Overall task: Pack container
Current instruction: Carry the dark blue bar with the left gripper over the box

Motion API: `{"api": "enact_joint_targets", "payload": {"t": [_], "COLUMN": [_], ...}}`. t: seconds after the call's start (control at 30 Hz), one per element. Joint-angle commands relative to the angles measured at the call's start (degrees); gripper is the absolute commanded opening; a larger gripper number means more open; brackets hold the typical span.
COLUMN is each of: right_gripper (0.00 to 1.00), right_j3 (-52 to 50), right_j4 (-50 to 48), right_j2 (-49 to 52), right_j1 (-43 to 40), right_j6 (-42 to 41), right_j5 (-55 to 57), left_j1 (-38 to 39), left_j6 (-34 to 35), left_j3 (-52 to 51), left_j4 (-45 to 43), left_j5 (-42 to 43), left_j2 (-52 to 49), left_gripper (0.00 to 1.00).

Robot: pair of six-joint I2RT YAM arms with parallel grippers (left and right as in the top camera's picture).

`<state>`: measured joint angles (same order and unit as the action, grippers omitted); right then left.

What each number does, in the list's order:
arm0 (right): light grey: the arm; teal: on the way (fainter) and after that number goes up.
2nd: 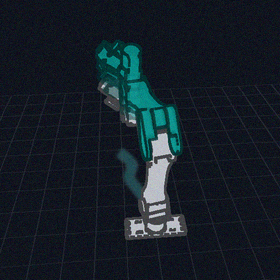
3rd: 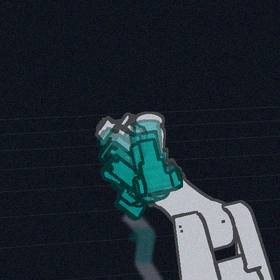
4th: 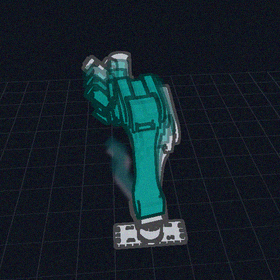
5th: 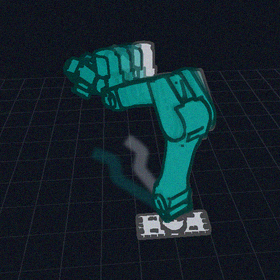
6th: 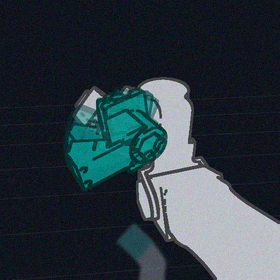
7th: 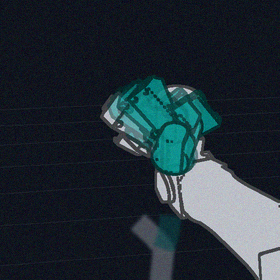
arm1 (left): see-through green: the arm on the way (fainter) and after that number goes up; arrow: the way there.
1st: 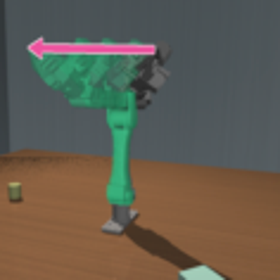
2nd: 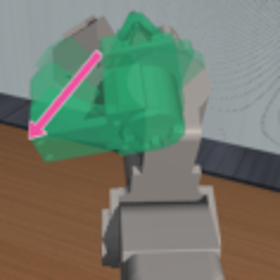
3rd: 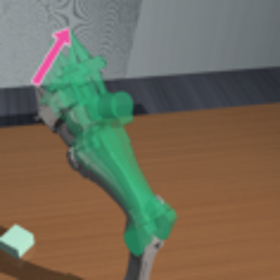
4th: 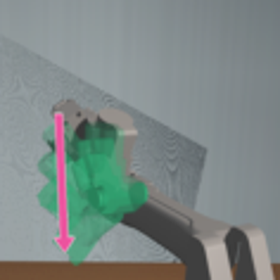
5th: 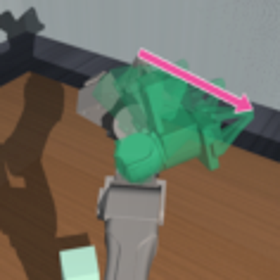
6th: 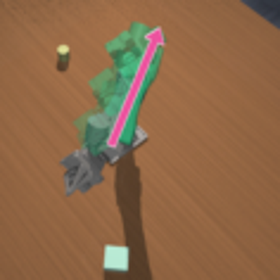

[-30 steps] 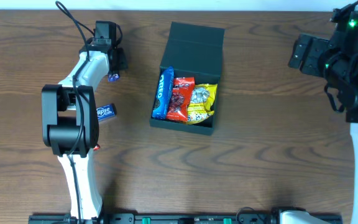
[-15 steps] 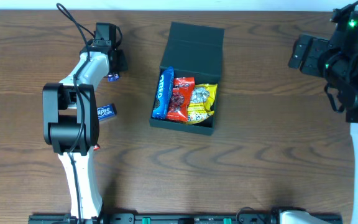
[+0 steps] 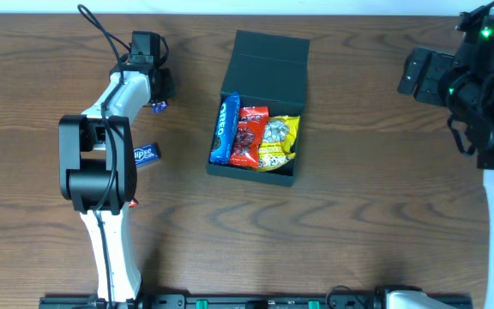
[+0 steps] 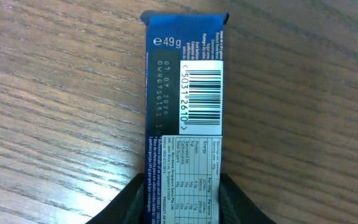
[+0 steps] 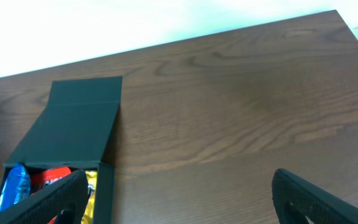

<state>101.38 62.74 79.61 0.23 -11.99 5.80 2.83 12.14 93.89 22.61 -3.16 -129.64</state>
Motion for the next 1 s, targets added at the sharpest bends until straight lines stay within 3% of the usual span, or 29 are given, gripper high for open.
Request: {"api": "enact_joint_targets", "payload": {"t": [0.0, 0.27, 0.47, 0.6, 0.8, 0.97], "right_gripper": [0.94, 0.94, 0.95, 0.98, 0.99, 0.99], "right_j3": [0.17, 0.17, 0.20, 0.20, 0.20, 0.17], "right_j4": [0.00, -0.92, -2.21, -3.26, -2.84, -2.54], "right_j2": [0.17, 0.15, -0.90, -3.37, -7.10, -7.17], "right_j1": [-0.20, -0.22, -0.46, -2.12, -7.21, -9.66], "right_j6": [-0.85, -0.83, -0.81, 0.59, 2.38, 4.00], "right_j5": [-0.07, 0.26, 3.96, 4.92, 2.60, 0.57], "left_j1": [-0.28, 0.13, 2.01, 5.40, 13.16, 15.39], "left_j6": [0.11, -1.57, -2.95, -2.95, -4.42, -4.35], "left_j3": [2.56, 16.70, 31.76, 39.47, 42.40, 39.87], "left_j4": [1.66, 13.90, 28.92, 39.21, 47.74, 49.27], "left_j5": [0.24, 0.22, 0.24, 0.24, 0.31, 8.00], "left_j2": [-0.83, -0.70, -0.70, -0.66, 1.46, 7.82], "left_gripper": [0.29, 0.20, 0.07, 0.06, 0.06, 0.06]}}
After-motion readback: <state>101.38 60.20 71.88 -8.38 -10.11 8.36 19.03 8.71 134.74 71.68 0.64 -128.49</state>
